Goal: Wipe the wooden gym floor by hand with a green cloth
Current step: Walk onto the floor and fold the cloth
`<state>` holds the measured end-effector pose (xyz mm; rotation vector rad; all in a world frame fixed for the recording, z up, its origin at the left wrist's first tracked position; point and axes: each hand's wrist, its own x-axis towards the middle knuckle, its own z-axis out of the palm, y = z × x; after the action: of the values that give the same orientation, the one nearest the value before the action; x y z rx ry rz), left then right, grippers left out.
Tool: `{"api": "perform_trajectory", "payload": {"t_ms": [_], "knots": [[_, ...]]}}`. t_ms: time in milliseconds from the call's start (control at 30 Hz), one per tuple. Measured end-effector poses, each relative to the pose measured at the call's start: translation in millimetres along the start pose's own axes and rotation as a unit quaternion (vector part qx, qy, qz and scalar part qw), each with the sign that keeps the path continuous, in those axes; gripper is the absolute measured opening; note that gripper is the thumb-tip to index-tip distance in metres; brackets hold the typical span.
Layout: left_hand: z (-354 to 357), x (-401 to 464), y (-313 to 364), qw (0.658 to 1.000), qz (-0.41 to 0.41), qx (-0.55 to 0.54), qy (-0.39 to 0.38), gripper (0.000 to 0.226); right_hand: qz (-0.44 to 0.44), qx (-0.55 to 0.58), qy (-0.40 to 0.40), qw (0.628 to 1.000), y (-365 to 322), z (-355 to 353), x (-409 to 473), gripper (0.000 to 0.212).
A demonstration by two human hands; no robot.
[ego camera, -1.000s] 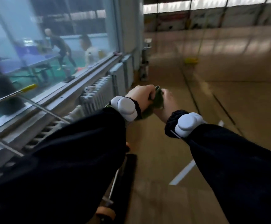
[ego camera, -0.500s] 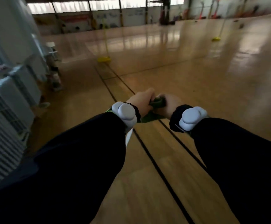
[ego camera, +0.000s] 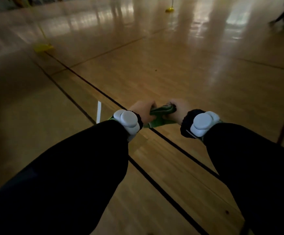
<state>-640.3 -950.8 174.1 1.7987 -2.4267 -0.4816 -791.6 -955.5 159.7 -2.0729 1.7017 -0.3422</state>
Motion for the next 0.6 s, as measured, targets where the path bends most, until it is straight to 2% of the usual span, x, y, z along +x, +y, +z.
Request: {"api": "perform_trajectory", "payload": {"t_ms": [133,267,367,433,600], "knots": [[11.3,43.3,26.4,0.998,0.060,0.007,-0.030,0.025,0.062,0.030,0.013,0.998,48.6,-15.1,4.0,0.013],[13.7,87.4,64.4,0.991,0.127,-0.001,-0.048,0.026,0.127,0.096,0.063,0.985,87.3,-46.9,-9.0,0.026],[29.1,112.4,100.0,0.982,0.176,-0.012,-0.062,0.027,0.169,0.125,0.111,0.971,134.7,-57.9,-27.8,0.007],[43.9,122.6,122.5,0.976,0.203,-0.008,-0.079,0.028,0.208,0.145,0.140,0.957,168.7,-58.5,-39.3,0.022],[77.1,145.3,171.5,0.964,0.246,-0.012,-0.103,0.026,0.262,0.140,0.157,0.942,219.5,-61.1,-61.9,0.027]]}}
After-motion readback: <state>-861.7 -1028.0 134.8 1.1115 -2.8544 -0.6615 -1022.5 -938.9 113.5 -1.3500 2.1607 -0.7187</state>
